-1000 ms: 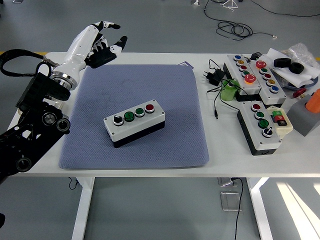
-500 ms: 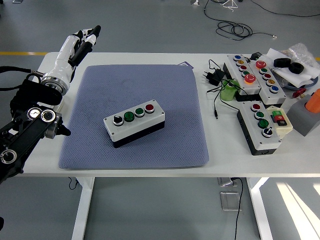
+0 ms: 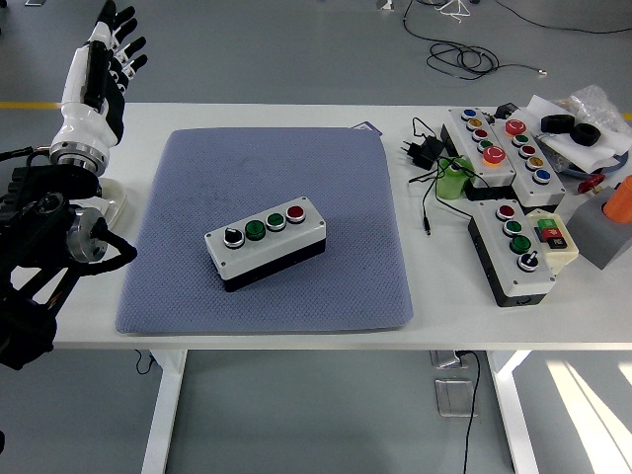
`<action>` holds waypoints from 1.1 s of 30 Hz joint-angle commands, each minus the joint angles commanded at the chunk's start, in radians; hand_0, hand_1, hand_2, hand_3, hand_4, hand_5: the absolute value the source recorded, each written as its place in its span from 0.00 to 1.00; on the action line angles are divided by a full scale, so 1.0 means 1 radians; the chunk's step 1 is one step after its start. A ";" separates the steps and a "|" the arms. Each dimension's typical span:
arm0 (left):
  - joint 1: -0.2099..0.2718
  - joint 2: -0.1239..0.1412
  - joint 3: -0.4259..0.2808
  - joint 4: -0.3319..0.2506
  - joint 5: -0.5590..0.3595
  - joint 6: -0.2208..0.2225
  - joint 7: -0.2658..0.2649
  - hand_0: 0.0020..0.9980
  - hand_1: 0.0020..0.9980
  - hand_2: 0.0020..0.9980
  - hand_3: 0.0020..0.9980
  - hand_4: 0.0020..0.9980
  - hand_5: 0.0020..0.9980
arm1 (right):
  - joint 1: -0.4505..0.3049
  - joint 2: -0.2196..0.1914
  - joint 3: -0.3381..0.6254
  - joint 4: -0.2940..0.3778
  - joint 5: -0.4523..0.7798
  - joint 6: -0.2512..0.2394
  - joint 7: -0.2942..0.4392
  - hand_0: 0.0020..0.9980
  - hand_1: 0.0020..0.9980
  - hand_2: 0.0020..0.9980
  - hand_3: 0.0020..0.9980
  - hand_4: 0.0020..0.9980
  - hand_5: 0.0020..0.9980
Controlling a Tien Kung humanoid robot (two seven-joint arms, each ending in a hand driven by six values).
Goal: Pick up the button,place it on the desk,press the button,press the button
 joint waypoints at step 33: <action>0.020 0.023 -0.038 0.024 -0.035 -0.153 0.066 0.81 0.85 0.86 0.80 0.62 1.00 | 0.010 -0.004 0.015 0.000 0.000 0.000 0.002 0.79 0.80 0.82 0.75 0.41 0.48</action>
